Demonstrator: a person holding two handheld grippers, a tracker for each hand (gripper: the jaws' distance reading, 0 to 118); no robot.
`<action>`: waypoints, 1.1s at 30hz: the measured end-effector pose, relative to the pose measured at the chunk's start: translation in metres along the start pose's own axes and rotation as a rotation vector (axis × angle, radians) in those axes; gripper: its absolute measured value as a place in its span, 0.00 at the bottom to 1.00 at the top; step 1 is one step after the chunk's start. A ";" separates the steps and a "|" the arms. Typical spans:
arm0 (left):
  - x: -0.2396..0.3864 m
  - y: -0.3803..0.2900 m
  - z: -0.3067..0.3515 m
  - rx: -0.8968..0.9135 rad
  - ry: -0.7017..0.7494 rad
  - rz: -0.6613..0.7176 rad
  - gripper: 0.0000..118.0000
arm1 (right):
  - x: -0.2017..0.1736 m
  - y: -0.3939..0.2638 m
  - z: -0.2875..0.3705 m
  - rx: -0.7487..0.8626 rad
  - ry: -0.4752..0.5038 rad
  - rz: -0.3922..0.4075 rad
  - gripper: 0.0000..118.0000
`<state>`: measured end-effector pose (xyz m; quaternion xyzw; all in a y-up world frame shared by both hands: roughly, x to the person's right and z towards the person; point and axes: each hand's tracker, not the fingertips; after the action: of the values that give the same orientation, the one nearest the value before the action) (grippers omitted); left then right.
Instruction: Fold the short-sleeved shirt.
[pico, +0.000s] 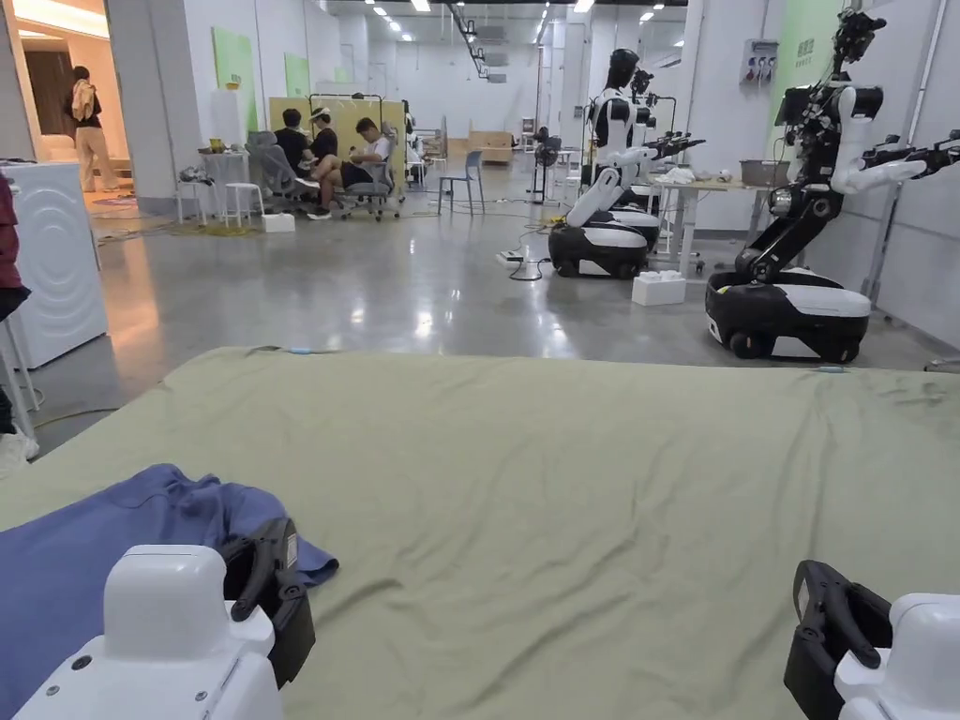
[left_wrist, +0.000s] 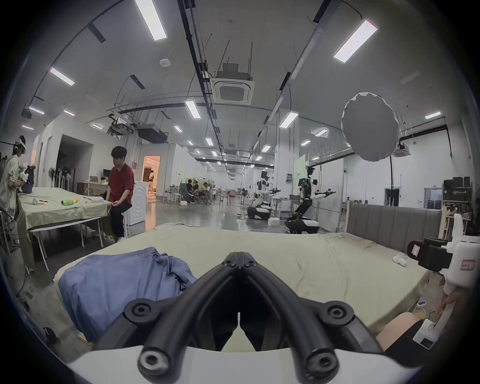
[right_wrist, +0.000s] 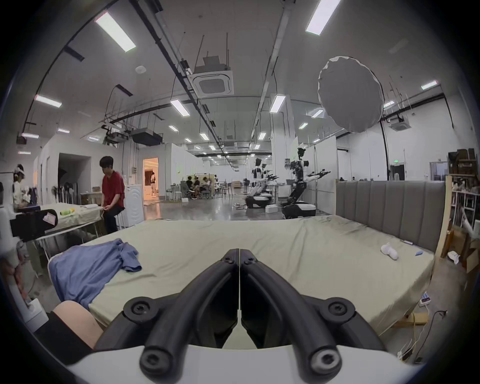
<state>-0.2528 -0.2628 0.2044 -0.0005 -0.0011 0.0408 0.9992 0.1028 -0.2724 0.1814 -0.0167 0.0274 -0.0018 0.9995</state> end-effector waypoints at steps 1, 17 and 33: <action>0.000 0.000 -0.001 -0.001 0.000 -0.002 0.00 | -0.001 0.000 -0.002 -0.002 0.000 0.001 0.03; -0.128 -0.008 0.064 -0.042 0.474 -0.029 0.00 | -0.197 -0.017 -0.081 -0.100 0.508 0.044 0.03; -0.176 -0.053 -0.142 -0.311 0.265 0.102 0.00 | -0.210 -0.047 -0.184 -0.229 0.505 0.079 0.03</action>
<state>-0.4239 -0.3304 0.0626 -0.1602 0.1242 0.0902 0.9751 -0.1169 -0.3250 0.0113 -0.1273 0.2761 0.0359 0.9520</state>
